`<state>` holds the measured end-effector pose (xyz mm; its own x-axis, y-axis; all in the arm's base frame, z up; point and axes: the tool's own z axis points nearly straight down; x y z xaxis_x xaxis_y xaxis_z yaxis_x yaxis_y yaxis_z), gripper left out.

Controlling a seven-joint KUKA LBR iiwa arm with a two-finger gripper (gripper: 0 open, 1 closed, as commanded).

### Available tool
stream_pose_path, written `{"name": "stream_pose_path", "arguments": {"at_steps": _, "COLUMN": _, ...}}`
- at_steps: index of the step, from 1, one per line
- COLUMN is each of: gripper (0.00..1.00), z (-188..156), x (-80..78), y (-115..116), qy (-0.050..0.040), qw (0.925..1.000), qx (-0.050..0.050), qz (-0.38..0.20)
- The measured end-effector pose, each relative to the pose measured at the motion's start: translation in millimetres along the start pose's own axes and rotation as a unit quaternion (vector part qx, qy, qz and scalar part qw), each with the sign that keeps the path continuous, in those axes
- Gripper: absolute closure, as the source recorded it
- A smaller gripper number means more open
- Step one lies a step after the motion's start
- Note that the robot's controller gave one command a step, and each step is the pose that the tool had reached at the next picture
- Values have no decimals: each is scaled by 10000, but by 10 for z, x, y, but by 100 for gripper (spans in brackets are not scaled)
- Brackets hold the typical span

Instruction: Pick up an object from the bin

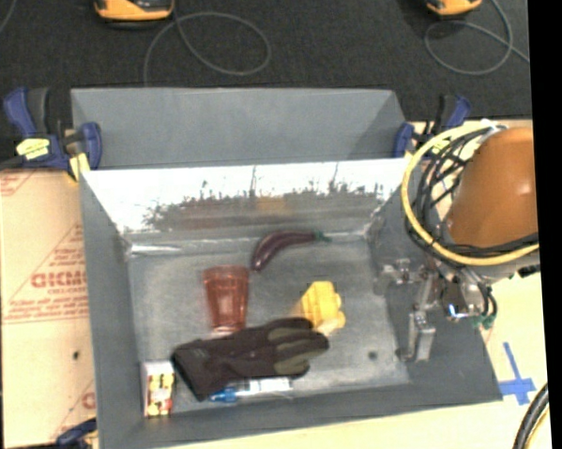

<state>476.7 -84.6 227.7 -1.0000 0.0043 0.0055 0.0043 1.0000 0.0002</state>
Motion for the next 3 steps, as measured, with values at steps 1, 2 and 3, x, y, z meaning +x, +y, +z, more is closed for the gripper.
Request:
{"name": "stream_pose_path", "arguments": {"at_steps": 1, "gripper": 0, "z": -41, "x": -16, "y": 3, "qy": -43, "qw": 10000, "qx": 8, "qz": -17}}
{"name": "stream_pose_path", "arguments": {"at_steps": 2, "gripper": 0, "z": 281, "x": -34, "y": 109, "qy": -87, "qw": 9999, "qx": 19, "qz": -122}}
{"name": "stream_pose_path", "arguments": {"at_steps": 3, "gripper": 0, "z": 884, "x": -399, "y": 507, "qy": -73, "qw": 9998, "qx": 9, "qz": -199}}
